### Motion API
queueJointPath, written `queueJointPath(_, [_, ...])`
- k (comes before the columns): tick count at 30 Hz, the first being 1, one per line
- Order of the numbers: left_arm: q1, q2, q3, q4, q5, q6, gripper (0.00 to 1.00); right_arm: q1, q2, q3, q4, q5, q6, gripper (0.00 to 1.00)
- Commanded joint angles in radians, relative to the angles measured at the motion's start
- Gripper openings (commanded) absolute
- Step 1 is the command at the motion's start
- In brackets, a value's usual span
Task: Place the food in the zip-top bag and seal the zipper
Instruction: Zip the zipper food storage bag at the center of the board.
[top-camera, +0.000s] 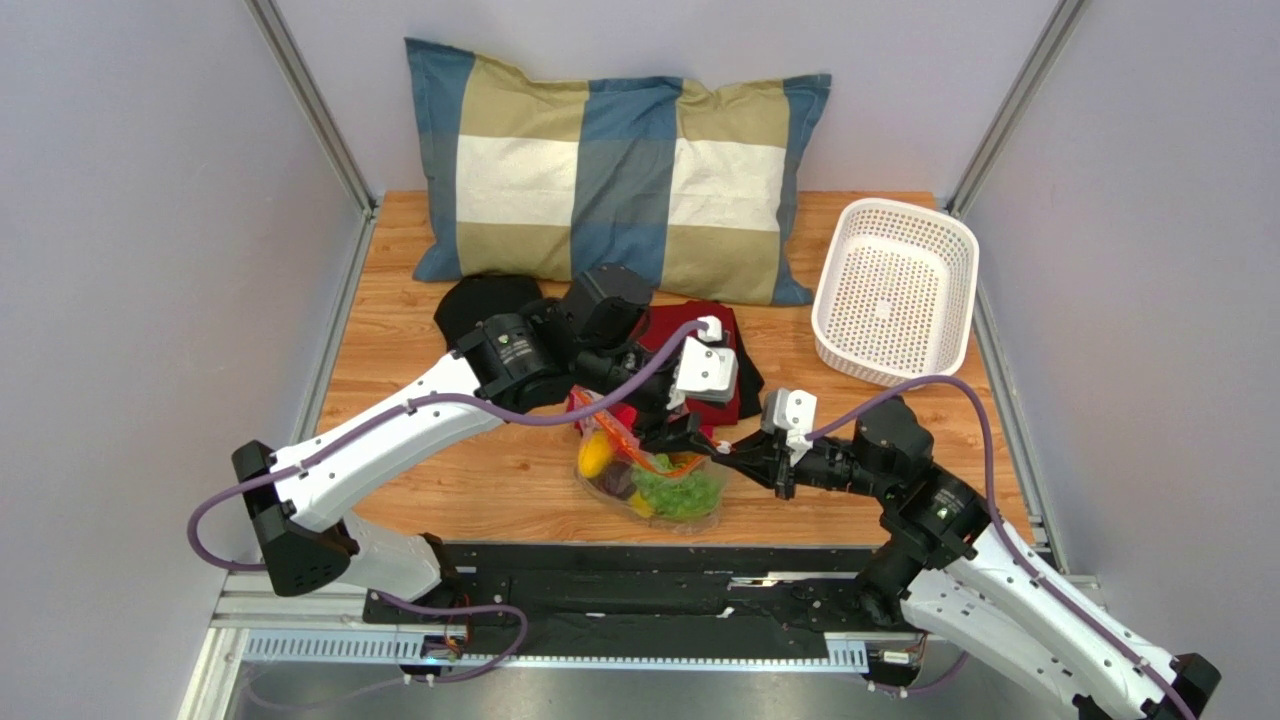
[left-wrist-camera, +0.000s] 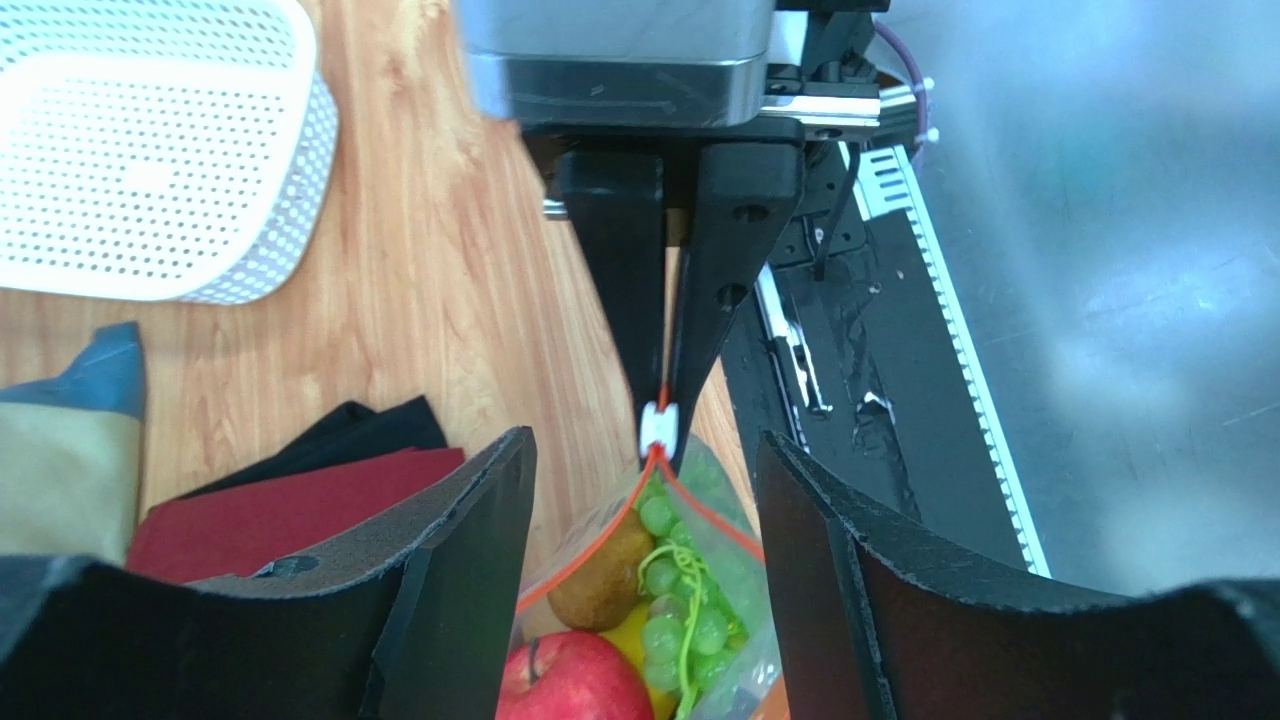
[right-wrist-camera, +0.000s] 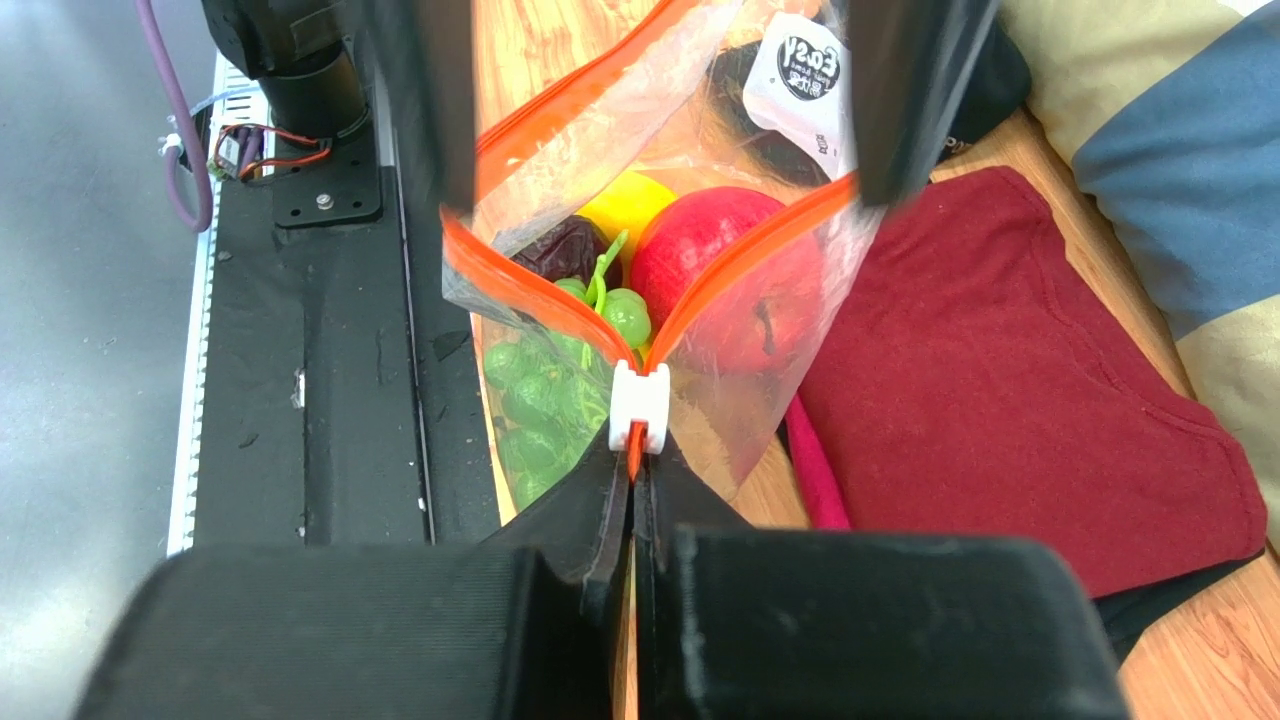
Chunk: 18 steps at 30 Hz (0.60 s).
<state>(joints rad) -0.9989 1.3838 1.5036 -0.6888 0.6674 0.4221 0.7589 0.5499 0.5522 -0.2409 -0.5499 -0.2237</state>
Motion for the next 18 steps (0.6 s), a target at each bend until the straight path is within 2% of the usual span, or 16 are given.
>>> queueJointPath(1, [-0.043,0.029,-0.002,0.040,-0.064,0.001,0.64,0.005,-0.004,0.006,0.091,0.012,0.012,0.00])
queueJointPath(8, [-0.067,0.066,-0.025,0.035,-0.097,0.020,0.60,0.005,-0.005,0.014,0.077,0.007,0.009,0.00])
queueJointPath(11, [-0.069,0.081,-0.026,0.018,-0.111,0.030,0.49,0.005,-0.011,0.014,0.072,0.008,0.007,0.00])
queueJointPath(12, [-0.069,0.081,-0.026,0.012,-0.114,0.036,0.42,0.003,-0.013,0.014,0.068,0.007,0.006,0.00])
queueJointPath(16, [-0.069,0.075,-0.048,-0.009,-0.114,0.056,0.28,0.005,-0.024,0.014,0.061,0.021,0.012,0.00])
queueJointPath(17, [-0.069,0.075,-0.055,-0.018,-0.114,0.066,0.20,0.003,-0.028,0.014,0.063,0.024,0.012,0.00])
queueJointPath(18, [-0.067,0.075,-0.057,-0.041,-0.118,0.075,0.17,0.005,-0.030,0.015,0.057,0.027,0.014,0.00])
